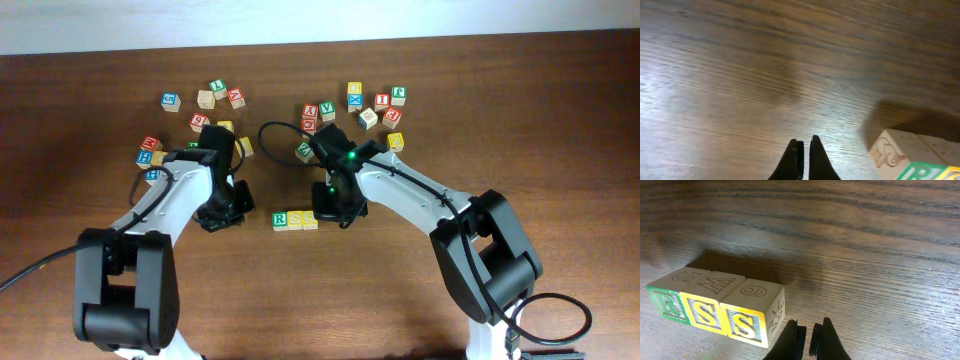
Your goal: Spell out RSS
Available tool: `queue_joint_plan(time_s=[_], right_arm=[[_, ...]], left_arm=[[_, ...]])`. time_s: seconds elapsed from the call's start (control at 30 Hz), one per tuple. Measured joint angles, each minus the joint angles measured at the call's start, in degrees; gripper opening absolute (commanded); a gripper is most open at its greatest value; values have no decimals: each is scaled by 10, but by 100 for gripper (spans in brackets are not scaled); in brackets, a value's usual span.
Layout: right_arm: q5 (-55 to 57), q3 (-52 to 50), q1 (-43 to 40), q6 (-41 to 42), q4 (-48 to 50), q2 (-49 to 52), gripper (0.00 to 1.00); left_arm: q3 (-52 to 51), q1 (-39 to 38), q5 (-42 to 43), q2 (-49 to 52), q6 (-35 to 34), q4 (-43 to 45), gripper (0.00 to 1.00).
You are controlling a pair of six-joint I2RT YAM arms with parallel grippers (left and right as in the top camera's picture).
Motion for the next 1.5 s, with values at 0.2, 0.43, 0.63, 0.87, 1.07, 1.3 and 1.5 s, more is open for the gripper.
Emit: queue_joint_plan(time_s=[0.2, 0.43, 0.63, 0.87, 1.07, 1.3, 1.5], right_arm=[[-9, 0, 0, 0, -1, 0, 4], [-13, 0, -5, 0, -30, 0, 4], [-12, 0, -8, 0, -62, -36, 4], [-10, -3, 56, 13, -59, -47, 4], [1, -9, 70, 34, -55, -47, 4], [3, -39, 70, 45, -13, -46, 4], [2, -42, 70, 58, 14, -37, 4]], left_arm=[[0, -15, 14, 0, 0, 14, 0], [0, -16, 37, 0, 0, 21, 2], [0, -15, 37, 0, 0, 21, 0], [0, -15, 37, 0, 0, 21, 0], [0, -15, 37, 0, 0, 21, 0], [0, -15, 37, 0, 0, 21, 0], [0, -3, 37, 0, -16, 21, 0]])
